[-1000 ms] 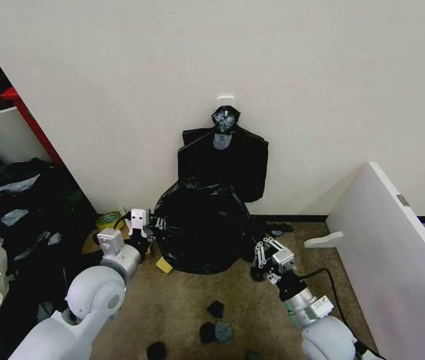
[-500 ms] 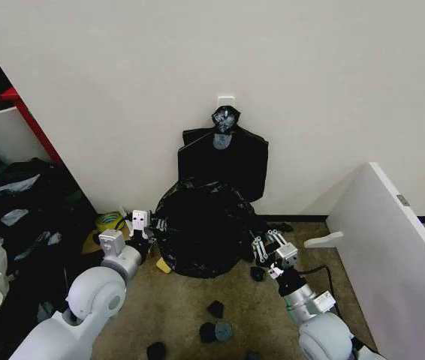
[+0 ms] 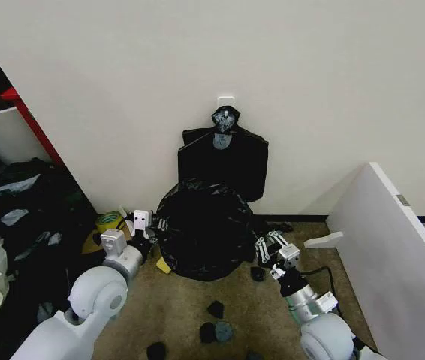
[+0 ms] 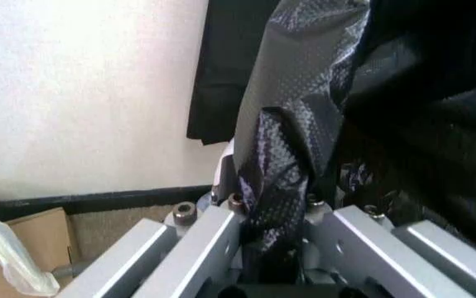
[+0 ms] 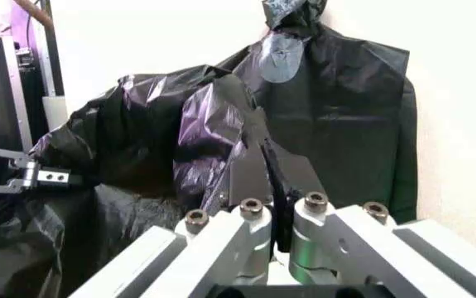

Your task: Place the garbage bag over the trash bin.

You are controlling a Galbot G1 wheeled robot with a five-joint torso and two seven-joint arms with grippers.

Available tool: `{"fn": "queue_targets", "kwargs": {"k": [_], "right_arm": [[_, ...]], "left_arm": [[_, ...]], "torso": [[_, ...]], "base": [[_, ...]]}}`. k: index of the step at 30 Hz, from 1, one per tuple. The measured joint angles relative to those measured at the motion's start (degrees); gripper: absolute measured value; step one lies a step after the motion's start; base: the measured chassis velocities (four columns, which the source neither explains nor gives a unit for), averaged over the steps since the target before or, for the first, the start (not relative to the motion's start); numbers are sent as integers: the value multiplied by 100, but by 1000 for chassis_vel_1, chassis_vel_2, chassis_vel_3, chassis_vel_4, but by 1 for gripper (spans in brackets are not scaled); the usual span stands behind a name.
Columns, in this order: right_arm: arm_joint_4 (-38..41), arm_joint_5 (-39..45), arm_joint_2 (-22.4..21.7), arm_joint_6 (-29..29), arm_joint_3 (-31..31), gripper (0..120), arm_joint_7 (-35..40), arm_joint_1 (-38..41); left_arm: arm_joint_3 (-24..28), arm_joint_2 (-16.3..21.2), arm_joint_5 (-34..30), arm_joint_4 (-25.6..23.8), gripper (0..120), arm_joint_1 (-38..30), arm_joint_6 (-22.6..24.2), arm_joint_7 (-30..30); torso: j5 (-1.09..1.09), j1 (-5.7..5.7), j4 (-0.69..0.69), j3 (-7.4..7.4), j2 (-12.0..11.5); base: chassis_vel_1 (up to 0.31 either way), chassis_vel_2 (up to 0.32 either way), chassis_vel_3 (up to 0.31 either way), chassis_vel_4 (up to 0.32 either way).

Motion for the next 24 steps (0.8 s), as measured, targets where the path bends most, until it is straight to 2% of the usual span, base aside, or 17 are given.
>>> {"fn": "queue_targets", "kwargs": {"k": [19, 21, 22, 23, 24], "right_arm": [[2, -66, 22, 173, 56, 0, -119, -68], [-14, -509, 28, 202, 92, 1, -22, -103], [-16, -998, 37, 142, 100, 6, 206, -139], [-16, -998, 37, 142, 100, 6, 206, -139], [-2, -1340, 45, 37, 90, 10, 416, -185]], "left_arm": [[9, -4, 5, 34, 1, -15, 0, 2], [-11, -4, 3, 31, 1, -15, 0, 2], [-19, -2, 1, 20, 1, -10, 0, 2], [-19, -2, 1, 20, 1, -10, 0, 2], [-25, -1, 1, 10, 1, 0, 0, 2]], "torso": [[0, 0, 0, 0, 0], [0, 0, 0, 0, 0], [0, 0, 0, 0, 0], [0, 0, 0, 0, 0], [0, 0, 0, 0, 0]], "base": [[0, 0, 0, 0], [0, 0, 0, 0], [0, 0, 0, 0], [0, 0, 0, 0], [0, 0, 0, 0]]}}
